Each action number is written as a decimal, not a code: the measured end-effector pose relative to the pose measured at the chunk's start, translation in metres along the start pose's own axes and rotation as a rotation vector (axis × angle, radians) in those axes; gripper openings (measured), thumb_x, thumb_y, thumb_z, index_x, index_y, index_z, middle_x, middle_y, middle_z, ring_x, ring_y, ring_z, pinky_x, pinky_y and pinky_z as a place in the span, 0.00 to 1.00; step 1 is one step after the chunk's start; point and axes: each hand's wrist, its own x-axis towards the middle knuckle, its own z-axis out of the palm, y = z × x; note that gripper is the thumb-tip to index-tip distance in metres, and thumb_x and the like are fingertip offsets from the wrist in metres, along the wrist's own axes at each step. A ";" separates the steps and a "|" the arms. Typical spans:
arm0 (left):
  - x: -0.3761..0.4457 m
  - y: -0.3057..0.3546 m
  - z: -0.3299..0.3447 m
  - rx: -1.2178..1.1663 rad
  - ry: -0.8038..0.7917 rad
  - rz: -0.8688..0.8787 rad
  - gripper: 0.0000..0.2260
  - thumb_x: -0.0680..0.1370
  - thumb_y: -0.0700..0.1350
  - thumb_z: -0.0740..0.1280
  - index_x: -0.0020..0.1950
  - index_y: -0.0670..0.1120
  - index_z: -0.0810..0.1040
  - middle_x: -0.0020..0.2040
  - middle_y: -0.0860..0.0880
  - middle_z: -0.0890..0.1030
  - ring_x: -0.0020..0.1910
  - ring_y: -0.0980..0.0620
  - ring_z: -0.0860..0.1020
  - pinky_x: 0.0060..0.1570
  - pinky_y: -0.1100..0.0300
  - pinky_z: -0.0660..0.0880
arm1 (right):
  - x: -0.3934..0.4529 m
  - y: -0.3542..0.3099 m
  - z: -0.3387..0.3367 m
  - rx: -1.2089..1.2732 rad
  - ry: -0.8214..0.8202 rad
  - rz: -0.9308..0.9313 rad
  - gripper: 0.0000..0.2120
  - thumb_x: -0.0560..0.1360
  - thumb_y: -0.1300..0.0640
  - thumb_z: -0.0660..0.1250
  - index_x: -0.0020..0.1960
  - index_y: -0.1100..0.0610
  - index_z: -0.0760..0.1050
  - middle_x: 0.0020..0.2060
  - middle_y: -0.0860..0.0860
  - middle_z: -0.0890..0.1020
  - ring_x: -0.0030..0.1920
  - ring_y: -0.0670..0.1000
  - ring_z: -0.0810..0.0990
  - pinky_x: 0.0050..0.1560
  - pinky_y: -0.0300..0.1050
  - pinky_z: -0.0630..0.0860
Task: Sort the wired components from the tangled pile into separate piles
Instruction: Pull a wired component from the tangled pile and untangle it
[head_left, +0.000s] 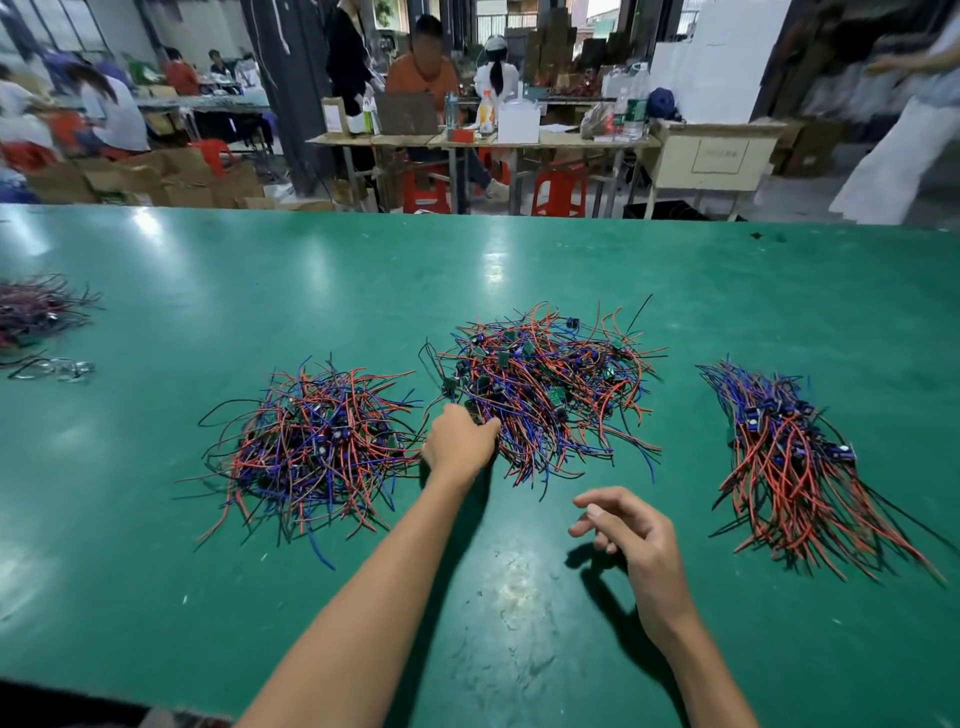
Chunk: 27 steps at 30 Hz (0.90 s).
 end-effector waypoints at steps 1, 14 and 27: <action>-0.001 -0.001 0.004 -0.027 0.042 -0.029 0.10 0.77 0.55 0.70 0.41 0.51 0.76 0.38 0.54 0.78 0.45 0.48 0.78 0.54 0.56 0.73 | 0.000 0.000 0.000 -0.006 -0.001 0.004 0.10 0.79 0.66 0.67 0.46 0.54 0.84 0.36 0.59 0.84 0.40 0.50 0.83 0.38 0.34 0.73; -0.043 0.005 -0.011 -0.877 -0.271 -0.176 0.04 0.76 0.43 0.75 0.47 0.43 0.86 0.37 0.52 0.86 0.26 0.58 0.74 0.25 0.66 0.71 | 0.005 0.001 0.003 -0.011 0.032 0.009 0.06 0.77 0.63 0.70 0.45 0.55 0.85 0.34 0.60 0.84 0.36 0.48 0.82 0.35 0.34 0.72; -0.118 -0.027 0.027 -0.912 -0.771 0.222 0.07 0.73 0.44 0.77 0.48 0.42 0.87 0.38 0.44 0.83 0.26 0.53 0.72 0.25 0.63 0.72 | 0.008 0.004 0.007 -0.125 0.062 0.102 0.21 0.80 0.39 0.57 0.50 0.48 0.86 0.38 0.51 0.87 0.38 0.51 0.84 0.40 0.44 0.79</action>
